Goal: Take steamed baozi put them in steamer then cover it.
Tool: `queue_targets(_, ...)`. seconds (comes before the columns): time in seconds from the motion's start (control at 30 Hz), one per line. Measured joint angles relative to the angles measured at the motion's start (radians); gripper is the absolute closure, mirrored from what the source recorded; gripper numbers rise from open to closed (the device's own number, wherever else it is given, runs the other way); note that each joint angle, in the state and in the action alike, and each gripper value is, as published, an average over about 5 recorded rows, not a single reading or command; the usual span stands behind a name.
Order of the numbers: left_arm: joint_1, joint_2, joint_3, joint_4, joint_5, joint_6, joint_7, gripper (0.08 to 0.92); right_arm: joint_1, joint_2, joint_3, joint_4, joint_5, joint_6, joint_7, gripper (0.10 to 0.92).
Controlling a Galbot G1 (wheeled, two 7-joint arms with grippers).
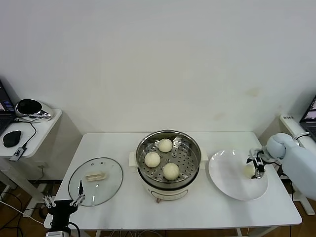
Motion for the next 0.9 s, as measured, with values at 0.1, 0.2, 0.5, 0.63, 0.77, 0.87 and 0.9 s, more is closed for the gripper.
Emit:
queue_targets(0.1, 0.001, -0.001, 0.0, 0.001, 0.0, -0.001, 0.0, 0.177, -0.001, 0.004, 0.004, -0.005, -0.017, -0.001, 0.001, 0.334)
queue_targets(0.2, 0.003, -0.001, -0.001, 0.0, 0.0, -0.002, 0.0, 0.177, -0.002, 0.006, 0.006, -0.005, -0.027, -0.004, 0.001, 0.381)
queue_targets(0.5, 0.007, 0.001, -0.006, -0.007, 0.0, -0.002, -0.001, 0.177, 0.016, -0.012, -0.012, 0.019, -0.01, -0.027, -0.007, 0.507)
queue_targets(0.63, 0.006, 0.003, -0.008, -0.009, 0.0, -0.001, -0.001, 0.177, 0.05, -0.044, -0.052, 0.066, 0.035, -0.051, -0.013, 0.539)
queue_targets(0.77, 0.002, 0.003, -0.003, -0.012, 0.001, 0.0, 0.0, 0.177, 0.124, -0.094, -0.126, 0.141, 0.106, -0.087, -0.02, 0.533)
queue_targets(0.87, -0.003, 0.004, 0.003, -0.012, 0.003, 0.002, 0.0, 0.177, 0.207, -0.13, -0.2, 0.209, 0.176, -0.119, -0.023, 0.524)
queue_targets(0.9, -0.005, 0.004, 0.005, -0.012, 0.004, 0.002, 0.001, 0.177, 0.24, -0.139, -0.228, 0.233, 0.201, -0.13, -0.023, 0.523)
